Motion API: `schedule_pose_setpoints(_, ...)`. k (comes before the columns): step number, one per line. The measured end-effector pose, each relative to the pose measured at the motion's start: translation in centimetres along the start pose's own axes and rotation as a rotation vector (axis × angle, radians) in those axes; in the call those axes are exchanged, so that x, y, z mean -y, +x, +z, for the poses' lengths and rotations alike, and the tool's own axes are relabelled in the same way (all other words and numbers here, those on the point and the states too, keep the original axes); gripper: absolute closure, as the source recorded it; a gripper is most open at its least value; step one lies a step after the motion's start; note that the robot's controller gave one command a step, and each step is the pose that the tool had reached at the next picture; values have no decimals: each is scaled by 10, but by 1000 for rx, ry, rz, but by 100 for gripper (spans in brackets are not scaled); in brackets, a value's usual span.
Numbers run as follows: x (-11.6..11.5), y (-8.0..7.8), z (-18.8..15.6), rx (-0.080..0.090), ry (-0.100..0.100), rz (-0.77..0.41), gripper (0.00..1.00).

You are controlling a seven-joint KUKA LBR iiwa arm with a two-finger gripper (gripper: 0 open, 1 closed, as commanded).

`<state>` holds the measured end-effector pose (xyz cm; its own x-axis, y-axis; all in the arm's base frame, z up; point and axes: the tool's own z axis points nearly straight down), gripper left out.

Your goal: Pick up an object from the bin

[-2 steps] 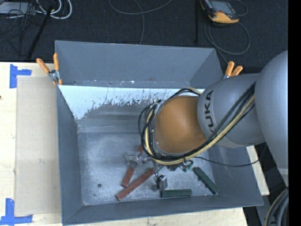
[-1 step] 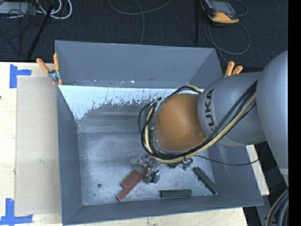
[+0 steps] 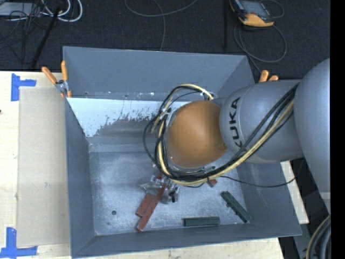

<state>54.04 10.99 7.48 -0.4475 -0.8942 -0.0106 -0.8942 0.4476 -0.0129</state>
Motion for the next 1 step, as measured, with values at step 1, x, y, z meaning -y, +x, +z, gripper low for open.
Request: schedule_pose_setpoints(1, -4, 3, 5, -8, -13, 0, 0)
